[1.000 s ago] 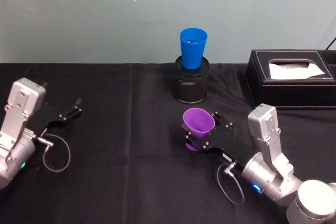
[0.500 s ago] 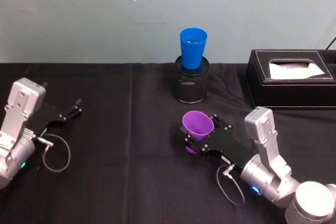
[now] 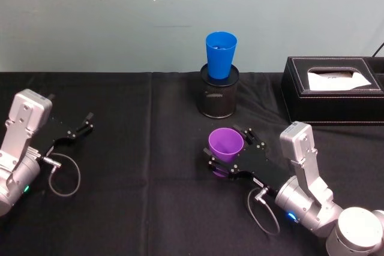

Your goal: Pick up one cup with a gripper and tap it against the other cup.

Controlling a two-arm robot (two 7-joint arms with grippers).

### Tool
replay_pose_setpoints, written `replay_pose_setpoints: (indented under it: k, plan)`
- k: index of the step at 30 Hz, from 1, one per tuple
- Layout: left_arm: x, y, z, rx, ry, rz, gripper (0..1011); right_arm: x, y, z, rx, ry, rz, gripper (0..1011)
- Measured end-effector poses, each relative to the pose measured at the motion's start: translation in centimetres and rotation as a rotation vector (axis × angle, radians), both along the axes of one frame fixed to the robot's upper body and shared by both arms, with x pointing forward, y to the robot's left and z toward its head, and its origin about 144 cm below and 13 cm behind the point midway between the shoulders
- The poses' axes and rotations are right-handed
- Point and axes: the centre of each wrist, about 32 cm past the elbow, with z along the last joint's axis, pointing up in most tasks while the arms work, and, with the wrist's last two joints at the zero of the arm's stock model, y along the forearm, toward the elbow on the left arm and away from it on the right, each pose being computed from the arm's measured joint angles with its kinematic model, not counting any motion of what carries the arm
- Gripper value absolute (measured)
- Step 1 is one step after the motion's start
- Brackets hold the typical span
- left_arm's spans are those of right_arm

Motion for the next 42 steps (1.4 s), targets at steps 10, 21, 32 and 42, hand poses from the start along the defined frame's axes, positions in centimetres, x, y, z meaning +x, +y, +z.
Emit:
replay_pose_setpoints:
  k: [10, 21, 32, 42]
  plan:
    - [0.0, 0.0, 0.0, 0.0, 0.0, 0.0, 1000, -0.2, 0.0, 1.6, 0.035, -0.064, -0.009, 1003]
    - [0.0, 0.0, 0.0, 0.0, 0.0, 0.0, 1000, -0.8, -0.6, 3.0, 0.082, -0.103, -0.095, 1003]
    - [0.0, 0.0, 0.0, 0.0, 0.0, 0.0, 1000, -1.0, -1.0, 2.2, 0.043, -0.028, -0.355, 1002]
    - [0.0, 0.0, 0.0, 0.0, 0.0, 0.0, 1000, -0.8, -0.7, 1.6, 0.028, -0.002, -0.403, 1003]
